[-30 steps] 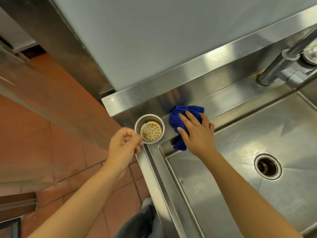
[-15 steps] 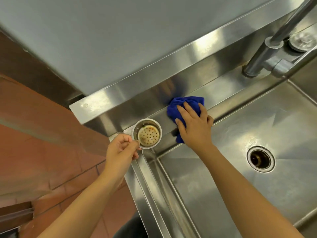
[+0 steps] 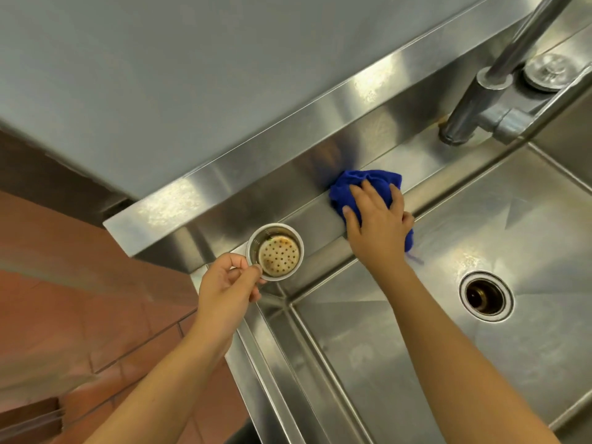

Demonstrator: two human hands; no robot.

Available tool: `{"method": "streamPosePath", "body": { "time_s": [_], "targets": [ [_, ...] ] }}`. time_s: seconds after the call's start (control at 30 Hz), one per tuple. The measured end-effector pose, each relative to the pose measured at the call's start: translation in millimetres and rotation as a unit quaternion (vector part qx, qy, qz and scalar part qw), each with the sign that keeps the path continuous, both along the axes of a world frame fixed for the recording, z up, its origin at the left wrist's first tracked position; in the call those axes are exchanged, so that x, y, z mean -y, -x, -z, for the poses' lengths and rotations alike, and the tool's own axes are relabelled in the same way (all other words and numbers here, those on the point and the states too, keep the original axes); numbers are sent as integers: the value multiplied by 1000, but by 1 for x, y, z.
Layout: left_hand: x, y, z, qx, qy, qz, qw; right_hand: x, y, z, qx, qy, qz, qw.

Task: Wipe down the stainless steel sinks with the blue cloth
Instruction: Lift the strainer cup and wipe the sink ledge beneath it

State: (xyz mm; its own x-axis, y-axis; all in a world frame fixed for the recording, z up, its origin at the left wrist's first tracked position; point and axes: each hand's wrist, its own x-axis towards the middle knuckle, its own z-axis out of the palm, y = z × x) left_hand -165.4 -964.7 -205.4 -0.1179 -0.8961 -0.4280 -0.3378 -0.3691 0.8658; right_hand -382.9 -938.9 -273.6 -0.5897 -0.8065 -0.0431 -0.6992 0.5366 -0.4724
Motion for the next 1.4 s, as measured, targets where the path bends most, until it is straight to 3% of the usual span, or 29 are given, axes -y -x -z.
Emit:
{"method": "streamPosePath", "body": {
  "time_s": [0.13,0.47,0.7,0.93,1.1,1.27,1.4],
  "targets": [
    [2,3,2,4,2,-2,1000,-6,8,1,-9,-15,-59,998],
    [10,12,0,-15,4,-10,1000,23,118,-14,9,-49,58,997],
    [10,14,5,-5,-12,-2,1000,8,81,2,-20,-6,50,999],
    [13,13,1,-3,-6,-10,1000,24,122,-3,-21,-23,75,997],
    [13,10,-5,-11,3,-16,1000,25,108,-2,-16,15,114,993],
    [9,7,-11,-24,11,-16,1000,6,80,-3,9,30,48,998],
    [8,3,-18,-31,15,-11,999,7,73,-40,67,162,81,981]
  ]
}}
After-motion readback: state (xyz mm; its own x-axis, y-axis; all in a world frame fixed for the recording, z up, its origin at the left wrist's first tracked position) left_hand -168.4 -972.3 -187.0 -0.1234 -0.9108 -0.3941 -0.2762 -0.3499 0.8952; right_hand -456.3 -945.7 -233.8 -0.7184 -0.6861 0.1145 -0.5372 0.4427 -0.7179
